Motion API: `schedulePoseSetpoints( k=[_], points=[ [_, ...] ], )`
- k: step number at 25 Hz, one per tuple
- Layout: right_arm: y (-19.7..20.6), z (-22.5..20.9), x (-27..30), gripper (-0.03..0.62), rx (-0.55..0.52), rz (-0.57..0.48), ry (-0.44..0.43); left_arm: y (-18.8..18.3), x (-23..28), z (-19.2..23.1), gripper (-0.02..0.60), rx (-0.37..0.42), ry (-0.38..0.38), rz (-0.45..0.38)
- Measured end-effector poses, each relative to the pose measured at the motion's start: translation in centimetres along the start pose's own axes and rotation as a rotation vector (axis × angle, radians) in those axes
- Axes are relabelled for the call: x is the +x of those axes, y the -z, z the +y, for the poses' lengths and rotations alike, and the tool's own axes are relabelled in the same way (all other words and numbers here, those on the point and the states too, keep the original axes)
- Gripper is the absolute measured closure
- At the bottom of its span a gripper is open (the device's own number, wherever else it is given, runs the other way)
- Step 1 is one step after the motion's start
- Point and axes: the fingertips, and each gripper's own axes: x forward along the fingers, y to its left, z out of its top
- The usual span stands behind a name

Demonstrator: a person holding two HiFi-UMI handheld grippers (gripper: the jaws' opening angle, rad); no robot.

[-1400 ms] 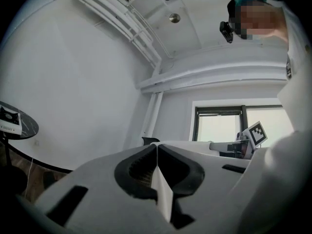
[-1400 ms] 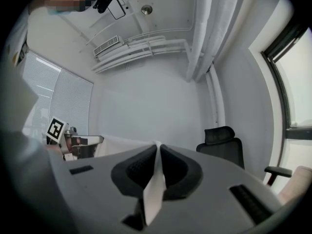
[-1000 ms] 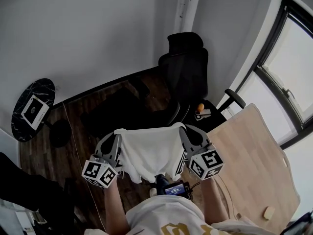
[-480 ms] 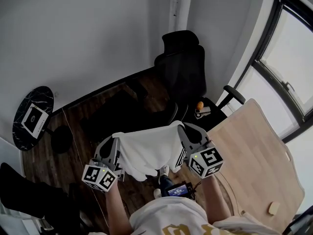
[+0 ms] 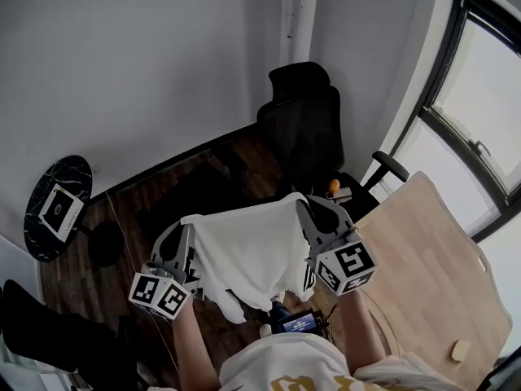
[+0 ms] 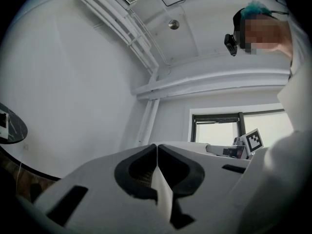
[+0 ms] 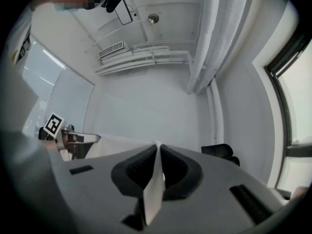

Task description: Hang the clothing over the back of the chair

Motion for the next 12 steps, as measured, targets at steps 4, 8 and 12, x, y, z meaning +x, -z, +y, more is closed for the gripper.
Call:
schedulePoseSetpoints(
  k=[4,8,12],
  points=[
    [-1.6,-0.8,1.2,0.569,-0.031,-0.023,0.005,-1.4,1.5,0.6,0.557,0.008,-0.004,-0.005],
    [-3.0,-1.5,2.7,0.568,-0.052,-0.045,0.013,-3.0,3.3,1.4,0.557,0.019,-0.008,-0.017],
    [-4.8,-2.6,4.7,0.568,-0.092,-0.066,0.012,-4.0,5.6,2.7,0.557,0.020,-0.006,-0.038]
  ],
)
